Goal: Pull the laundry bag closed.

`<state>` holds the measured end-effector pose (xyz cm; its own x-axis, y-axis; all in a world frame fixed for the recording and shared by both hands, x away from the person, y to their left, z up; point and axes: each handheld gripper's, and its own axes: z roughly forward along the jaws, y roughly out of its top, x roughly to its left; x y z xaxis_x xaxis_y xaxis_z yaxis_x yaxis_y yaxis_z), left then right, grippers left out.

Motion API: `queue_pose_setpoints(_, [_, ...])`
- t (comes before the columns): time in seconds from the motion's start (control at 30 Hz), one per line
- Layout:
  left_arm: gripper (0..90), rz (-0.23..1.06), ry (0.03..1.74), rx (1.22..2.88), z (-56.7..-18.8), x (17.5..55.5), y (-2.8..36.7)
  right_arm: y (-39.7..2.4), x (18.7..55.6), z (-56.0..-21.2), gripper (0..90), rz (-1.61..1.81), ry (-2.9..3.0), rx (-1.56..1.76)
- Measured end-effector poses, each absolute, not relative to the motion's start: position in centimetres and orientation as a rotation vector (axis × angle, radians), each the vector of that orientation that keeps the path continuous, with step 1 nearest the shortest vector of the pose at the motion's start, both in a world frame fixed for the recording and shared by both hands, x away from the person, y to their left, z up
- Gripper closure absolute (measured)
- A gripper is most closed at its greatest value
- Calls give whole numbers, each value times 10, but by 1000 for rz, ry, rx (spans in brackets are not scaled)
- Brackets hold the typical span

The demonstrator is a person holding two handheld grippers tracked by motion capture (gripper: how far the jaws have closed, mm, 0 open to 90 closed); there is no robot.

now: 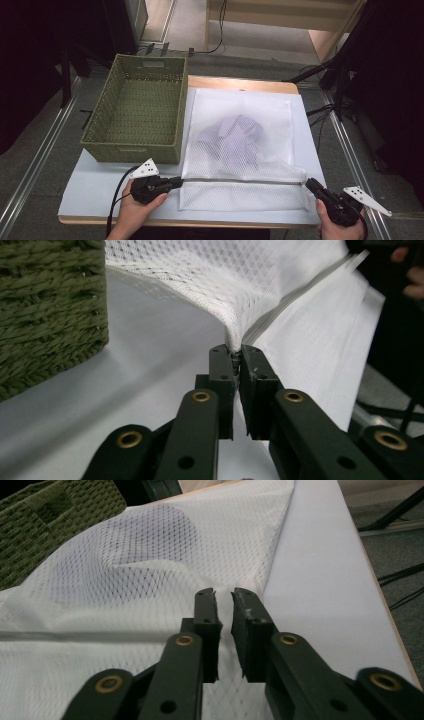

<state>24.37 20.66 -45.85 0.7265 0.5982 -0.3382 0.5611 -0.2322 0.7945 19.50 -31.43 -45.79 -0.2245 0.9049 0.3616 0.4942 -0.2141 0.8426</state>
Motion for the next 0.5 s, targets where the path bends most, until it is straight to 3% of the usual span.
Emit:
queue_pose_setpoints(0.27, [496,165,900,1875,-454,239,217,-309,200,-457,506,1406,1651,1587])
queue_pose_setpoints(0.5, [298,264,919,1835,-446,232,237,-307,204,-456,304,1373,1663,1555])
